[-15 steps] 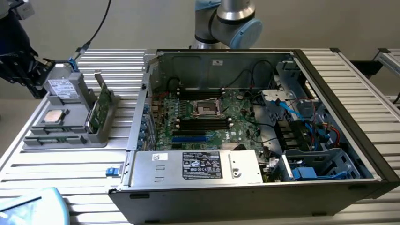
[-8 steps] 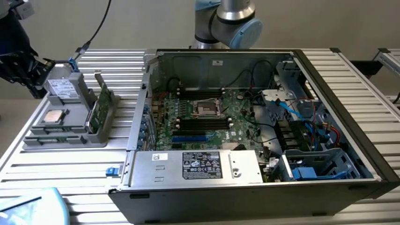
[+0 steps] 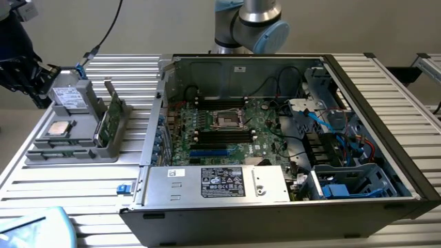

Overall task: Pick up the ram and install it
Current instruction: 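Pick up the ram and move it above insertion slot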

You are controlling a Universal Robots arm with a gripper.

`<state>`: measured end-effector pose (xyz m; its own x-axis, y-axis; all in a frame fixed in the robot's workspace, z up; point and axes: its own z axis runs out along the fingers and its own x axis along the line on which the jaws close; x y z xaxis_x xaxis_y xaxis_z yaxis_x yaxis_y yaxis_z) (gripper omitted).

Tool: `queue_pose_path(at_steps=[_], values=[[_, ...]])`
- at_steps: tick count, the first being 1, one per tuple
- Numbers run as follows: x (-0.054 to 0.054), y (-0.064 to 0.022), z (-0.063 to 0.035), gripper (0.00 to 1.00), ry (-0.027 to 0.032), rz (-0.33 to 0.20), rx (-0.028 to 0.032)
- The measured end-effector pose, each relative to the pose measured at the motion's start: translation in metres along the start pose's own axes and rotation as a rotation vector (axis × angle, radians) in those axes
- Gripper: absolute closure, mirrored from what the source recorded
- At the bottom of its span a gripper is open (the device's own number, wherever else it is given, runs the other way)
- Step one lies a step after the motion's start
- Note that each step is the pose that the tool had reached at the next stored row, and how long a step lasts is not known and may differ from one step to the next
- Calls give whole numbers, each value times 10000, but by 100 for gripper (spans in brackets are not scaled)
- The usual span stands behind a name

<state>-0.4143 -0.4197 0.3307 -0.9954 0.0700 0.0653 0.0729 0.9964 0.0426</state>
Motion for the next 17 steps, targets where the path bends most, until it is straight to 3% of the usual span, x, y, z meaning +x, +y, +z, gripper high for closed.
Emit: queue_pose_path(at_steps=[4,17], values=[[0,-1,6,89,3,-61,7],[-8,-6,134,89,102,-2414,160]])
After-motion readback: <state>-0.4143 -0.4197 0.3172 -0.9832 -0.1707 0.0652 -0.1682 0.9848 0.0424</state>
